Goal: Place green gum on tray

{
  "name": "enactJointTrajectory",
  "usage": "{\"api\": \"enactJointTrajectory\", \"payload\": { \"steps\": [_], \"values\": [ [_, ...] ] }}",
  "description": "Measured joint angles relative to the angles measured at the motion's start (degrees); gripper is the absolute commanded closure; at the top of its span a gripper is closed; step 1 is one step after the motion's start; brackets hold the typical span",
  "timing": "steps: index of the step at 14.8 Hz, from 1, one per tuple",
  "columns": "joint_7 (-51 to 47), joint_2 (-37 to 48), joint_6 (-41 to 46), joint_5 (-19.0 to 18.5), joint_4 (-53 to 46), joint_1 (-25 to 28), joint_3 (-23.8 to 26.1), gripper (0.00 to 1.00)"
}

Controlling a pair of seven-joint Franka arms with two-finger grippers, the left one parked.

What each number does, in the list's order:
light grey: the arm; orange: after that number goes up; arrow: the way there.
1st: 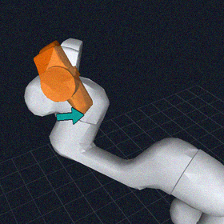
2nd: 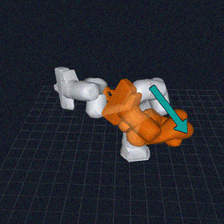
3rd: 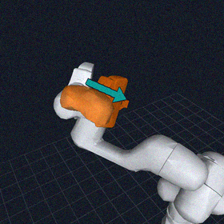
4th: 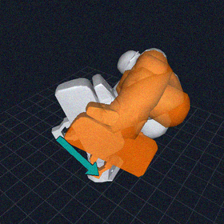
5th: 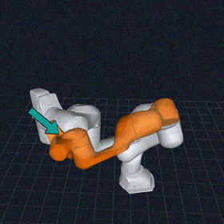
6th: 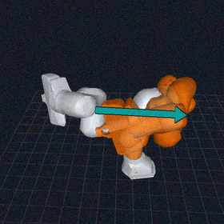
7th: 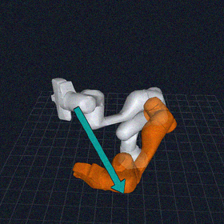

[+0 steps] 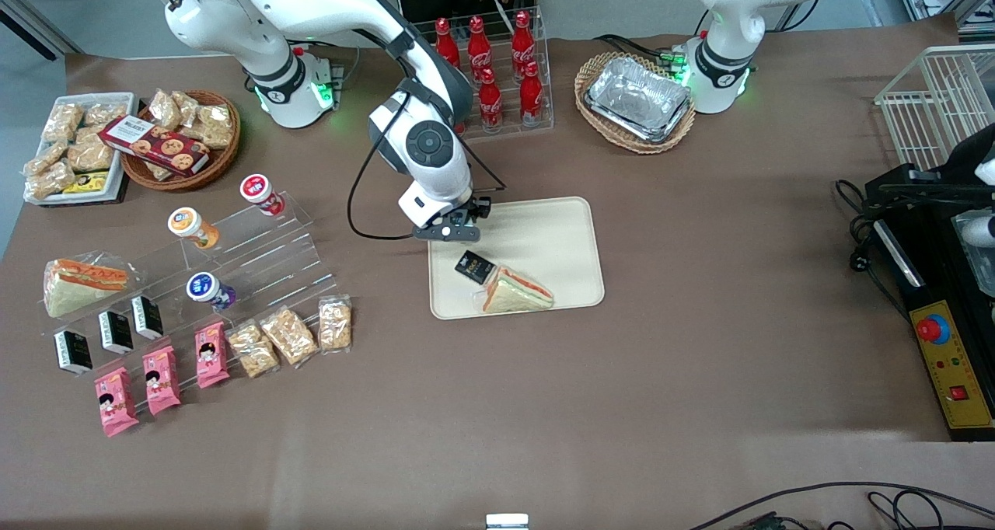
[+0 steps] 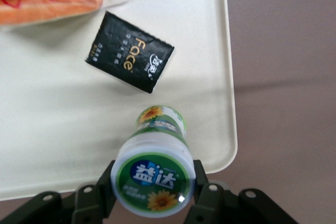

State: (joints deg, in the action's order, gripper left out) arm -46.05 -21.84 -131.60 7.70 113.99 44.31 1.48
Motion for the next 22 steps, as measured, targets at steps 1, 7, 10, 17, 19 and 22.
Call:
{"api": "enactJointTrajectory", "payload": {
  "steps": [1,7,10,17,19,22],
  "values": [
    [0.00,-0.37,-1.04,0.00,0.44,0.24,0.00,0.75],
    [0.00,-3.65,-6.03,0.00,1.03,0.92,-0.02,0.67],
    [0.00,-3.62,-6.10,0.00,0.99,0.93,-0.03,0.01],
    [0.13,-3.48,-6.53,0.00,0.61,0.88,-0.62,0.00],
    [0.23,-2.36,-5.93,0.00,-0.06,0.68,-1.03,0.00],
    [3.99,2.34,1.01,-0.01,-1.05,-2.39,-1.32,0.00]
  ]
}}
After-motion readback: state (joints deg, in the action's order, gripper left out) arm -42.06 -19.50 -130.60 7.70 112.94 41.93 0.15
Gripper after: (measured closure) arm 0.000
